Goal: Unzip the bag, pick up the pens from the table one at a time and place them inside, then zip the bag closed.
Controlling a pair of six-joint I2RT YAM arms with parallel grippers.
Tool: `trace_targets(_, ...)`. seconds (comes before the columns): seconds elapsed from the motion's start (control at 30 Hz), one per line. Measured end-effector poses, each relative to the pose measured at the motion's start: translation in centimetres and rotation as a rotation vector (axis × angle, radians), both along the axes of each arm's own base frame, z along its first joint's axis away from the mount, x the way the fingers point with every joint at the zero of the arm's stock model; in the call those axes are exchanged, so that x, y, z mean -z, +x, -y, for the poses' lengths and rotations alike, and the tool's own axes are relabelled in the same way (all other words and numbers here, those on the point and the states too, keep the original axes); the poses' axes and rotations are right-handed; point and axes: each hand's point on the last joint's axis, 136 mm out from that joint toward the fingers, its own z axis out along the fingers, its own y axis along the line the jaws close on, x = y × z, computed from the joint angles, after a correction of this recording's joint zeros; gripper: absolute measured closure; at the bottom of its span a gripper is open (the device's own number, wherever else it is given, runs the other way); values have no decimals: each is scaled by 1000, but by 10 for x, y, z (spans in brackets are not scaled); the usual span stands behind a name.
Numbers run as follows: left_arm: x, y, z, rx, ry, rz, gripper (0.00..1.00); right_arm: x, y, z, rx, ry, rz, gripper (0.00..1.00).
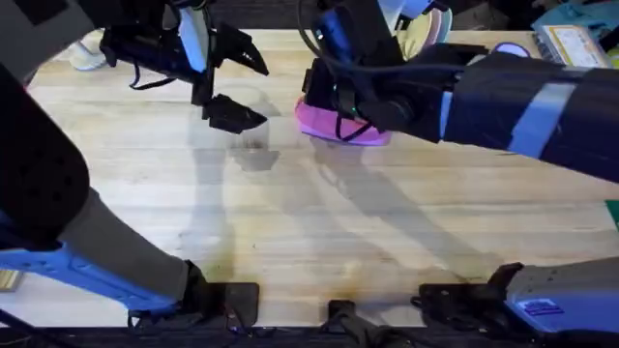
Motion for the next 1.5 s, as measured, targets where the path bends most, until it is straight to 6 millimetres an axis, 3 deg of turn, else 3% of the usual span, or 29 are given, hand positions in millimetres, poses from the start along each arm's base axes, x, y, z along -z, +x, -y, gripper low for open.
trace_targets(1.1,1,3,3,5,2,13,6,0,0,0,0,0,0,972)
trace_targets(1.47,34,10,24,29,-10,-90,6,0,0,0,0,0,0,971)
trace_targets(1.5,50,18,32,31,-11,-111,6,0,0,0,0,0,0,972)
